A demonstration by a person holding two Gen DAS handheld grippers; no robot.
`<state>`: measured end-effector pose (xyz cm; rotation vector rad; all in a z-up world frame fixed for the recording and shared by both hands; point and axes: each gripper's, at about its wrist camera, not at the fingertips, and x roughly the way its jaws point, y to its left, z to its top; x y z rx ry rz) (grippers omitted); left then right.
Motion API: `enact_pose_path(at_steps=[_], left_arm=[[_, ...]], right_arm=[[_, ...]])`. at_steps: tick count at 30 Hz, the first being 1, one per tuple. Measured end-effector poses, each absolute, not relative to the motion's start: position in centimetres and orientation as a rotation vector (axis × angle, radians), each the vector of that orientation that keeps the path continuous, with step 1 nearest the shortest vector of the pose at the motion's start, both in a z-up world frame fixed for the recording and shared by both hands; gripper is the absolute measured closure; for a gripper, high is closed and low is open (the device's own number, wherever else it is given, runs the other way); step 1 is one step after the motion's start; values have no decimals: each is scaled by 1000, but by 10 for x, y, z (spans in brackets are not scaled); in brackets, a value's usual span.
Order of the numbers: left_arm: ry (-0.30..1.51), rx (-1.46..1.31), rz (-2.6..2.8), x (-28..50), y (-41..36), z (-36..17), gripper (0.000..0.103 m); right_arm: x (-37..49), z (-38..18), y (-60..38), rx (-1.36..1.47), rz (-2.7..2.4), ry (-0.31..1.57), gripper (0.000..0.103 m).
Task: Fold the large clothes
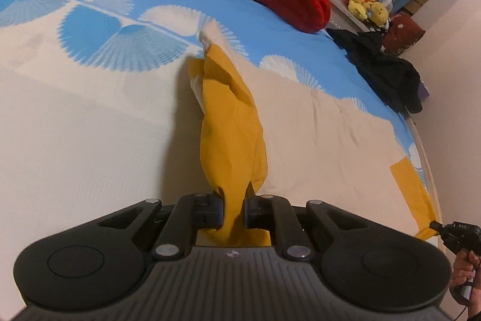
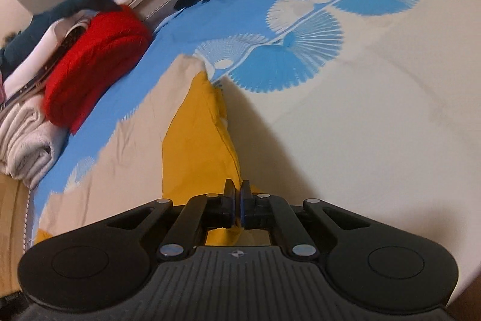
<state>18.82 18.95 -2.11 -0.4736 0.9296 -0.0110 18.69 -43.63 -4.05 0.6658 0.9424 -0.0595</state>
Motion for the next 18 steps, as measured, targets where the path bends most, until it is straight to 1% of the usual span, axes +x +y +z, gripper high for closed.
enact_pose_path(at_steps=[3, 4, 5, 6, 7, 8, 9, 11, 12, 14, 18], left_arm=[[941, -515, 13, 149, 193, -24, 89], [960, -519, 23, 137, 193, -33, 85], [976, -514, 30, 128, 192, -41, 76], [993, -511, 45, 119, 195, -49, 70], [1022, -514, 79, 114, 197, -60, 62], [1056, -516, 133, 111, 201, -66, 62], [1047, -513, 158, 109, 208, -66, 62], [960, -520, 166, 105, 215, -53, 49], [928, -525, 169, 103, 216, -49, 47], [902, -520, 140, 102, 210, -45, 47], [917, -388, 7, 110, 168, -46, 47]], right_arm=[[153, -34, -439, 662, -93, 970, 101], [144, -37, -436, 646, -104, 986, 101], [137, -44, -434, 630, -116, 1008, 100], [131, -55, -431, 612, -130, 1040, 100], [127, -64, -429, 592, -138, 1073, 98], [126, -73, -426, 561, -153, 1106, 95], [124, -77, -422, 518, -185, 1118, 93], [121, -71, -414, 418, -208, 1045, 93], [121, -64, -408, 369, -202, 995, 93], [121, -57, -395, 313, -152, 935, 92], [124, -58, -361, 236, -47, 904, 92]])
